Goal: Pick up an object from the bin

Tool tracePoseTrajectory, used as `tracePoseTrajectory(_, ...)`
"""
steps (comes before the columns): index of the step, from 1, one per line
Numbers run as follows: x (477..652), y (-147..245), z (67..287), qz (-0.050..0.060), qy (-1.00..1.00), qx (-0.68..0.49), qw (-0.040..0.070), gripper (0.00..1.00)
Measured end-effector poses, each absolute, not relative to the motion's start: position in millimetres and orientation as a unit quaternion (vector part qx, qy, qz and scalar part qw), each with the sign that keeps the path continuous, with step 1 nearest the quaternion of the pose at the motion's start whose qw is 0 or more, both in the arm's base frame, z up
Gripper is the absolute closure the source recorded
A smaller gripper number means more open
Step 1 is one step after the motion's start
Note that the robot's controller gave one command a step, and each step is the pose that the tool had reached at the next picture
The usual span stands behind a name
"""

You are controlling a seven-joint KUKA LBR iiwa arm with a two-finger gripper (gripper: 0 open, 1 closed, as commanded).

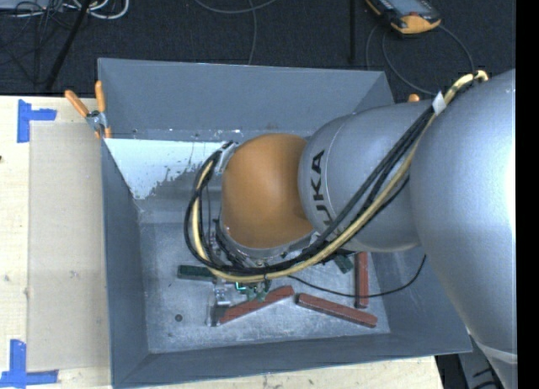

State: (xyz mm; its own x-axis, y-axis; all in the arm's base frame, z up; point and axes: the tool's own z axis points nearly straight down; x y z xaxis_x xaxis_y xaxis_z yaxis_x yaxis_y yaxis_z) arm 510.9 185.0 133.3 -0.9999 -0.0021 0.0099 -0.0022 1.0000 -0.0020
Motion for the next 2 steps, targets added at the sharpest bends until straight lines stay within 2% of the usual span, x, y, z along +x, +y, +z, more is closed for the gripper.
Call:
tracePoseTrajectory(1, 513.1, 184, 137, 0.000, -1.000, -0.001, 0.001, 0.00)
tracePoseTrajectory(2, 567.7, 176, 75, -0.002, -0.999, 0.037, -0.006, 1.00)
